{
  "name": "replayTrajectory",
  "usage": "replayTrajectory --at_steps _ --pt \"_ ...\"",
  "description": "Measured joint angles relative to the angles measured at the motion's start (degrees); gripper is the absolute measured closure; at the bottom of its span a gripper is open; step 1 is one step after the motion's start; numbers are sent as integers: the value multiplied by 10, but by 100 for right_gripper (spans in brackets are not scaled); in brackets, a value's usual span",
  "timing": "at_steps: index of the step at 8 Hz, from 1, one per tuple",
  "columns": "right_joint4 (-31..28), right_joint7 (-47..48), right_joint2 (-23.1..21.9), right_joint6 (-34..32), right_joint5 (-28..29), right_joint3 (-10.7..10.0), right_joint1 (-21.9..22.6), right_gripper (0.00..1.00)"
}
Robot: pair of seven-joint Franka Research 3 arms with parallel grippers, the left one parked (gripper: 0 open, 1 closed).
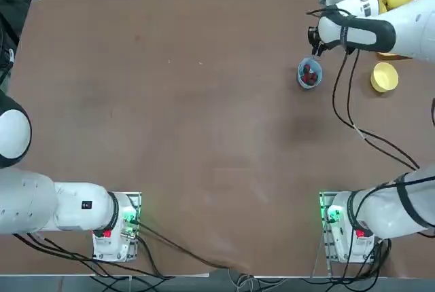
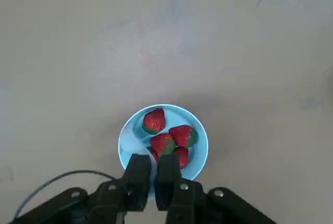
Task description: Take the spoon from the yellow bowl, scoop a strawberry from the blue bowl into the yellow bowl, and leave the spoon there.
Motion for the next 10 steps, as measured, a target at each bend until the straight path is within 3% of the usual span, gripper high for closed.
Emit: replayTrajectory --at_steps 6,10 --pt "1 2 24 0 -6 5 7 90" --pt "36 3 43 -72 -72 6 35 90"
